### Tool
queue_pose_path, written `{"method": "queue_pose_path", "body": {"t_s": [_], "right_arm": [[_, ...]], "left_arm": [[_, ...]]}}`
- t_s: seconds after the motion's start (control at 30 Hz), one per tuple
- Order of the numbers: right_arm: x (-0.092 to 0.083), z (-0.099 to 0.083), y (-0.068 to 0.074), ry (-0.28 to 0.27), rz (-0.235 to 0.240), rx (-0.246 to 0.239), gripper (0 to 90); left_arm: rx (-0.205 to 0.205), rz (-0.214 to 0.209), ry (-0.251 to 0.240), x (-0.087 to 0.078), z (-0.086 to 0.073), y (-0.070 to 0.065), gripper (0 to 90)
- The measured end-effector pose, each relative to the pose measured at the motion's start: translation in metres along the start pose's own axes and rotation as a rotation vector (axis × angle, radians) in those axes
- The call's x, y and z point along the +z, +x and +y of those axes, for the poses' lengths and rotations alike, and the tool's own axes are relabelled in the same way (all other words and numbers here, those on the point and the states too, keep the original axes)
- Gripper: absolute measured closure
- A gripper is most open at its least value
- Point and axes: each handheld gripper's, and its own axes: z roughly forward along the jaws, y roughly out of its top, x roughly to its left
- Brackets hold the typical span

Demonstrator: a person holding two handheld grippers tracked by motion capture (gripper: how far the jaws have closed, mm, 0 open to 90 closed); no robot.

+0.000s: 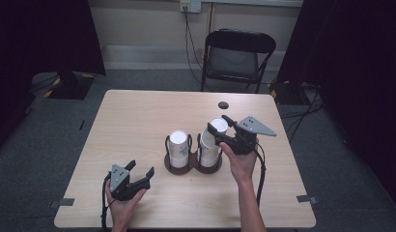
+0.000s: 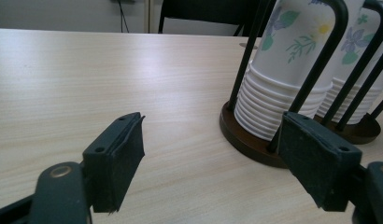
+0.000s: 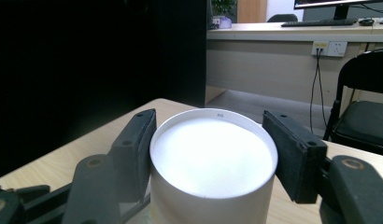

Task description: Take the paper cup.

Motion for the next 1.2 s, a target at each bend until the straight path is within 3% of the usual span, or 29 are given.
{"method": "queue_pose_path", "body": {"t_s": [0.23, 0.43, 0.53, 0.6, 0.67, 0.73, 0.8, 0.87, 0.93, 1.0, 1.2], "right_arm": [[-0.014, -0.001, -0.001, -0.046, 0.044, 0.016, 36.9], [-0.026, -0.005, -0.003, -0.055, 0.079, 0.074, 36.9], [-0.033, -0.008, -0.003, -0.058, 0.082, 0.097, 36.9], [-0.037, -0.01, -0.002, -0.069, 0.09, 0.118, 37.0], [-0.042, -0.012, -0.001, -0.073, 0.092, 0.133, 37.0], [-0.046, -0.015, 0.0, -0.077, 0.1, 0.148, 37.0], [-0.051, -0.019, 0.003, -0.074, 0.103, 0.164, 36.9], [-0.054, -0.022, 0.006, -0.065, 0.098, 0.172, 37.0], [-0.057, -0.027, 0.009, -0.055, 0.1, 0.185, 36.9], [-0.058, -0.033, 0.013, -0.038, 0.104, 0.212, 36.9], [-0.06, -0.047, 0.017, -0.027, 0.117, 0.268, 37.0]], "left_arm": [[-0.023, -0.008, 0.013, 0.001, 0.001, 0.002, 26.3], [-0.008, -0.027, 0.001, 0.001, 0.0, 0.001, 28.3], [-0.037, -0.046, -0.017, 0.0, 0.002, 0.0, 29.4], [-0.02, -0.028, -0.031, -0.002, 0.003, -0.003, 31.2], [-0.022, -0.044, -0.031, -0.002, 0.005, -0.005, 31.4], [0.022, -0.025, -0.033, -0.003, 0.007, -0.011, 32.1], [0.008, -0.086, -0.034, -0.003, 0.009, -0.015, 31.8], [0.051, -0.086, -0.037, -0.004, 0.009, -0.021, 32.0], [0.055, -0.13, -0.038, -0.004, 0.01, -0.026, 31.9], [0.074, -0.14, -0.038, -0.005, 0.011, -0.032, 32.1], [0.076, -0.224, -0.036, -0.002, 0.015, -0.044, 32.5]]}}
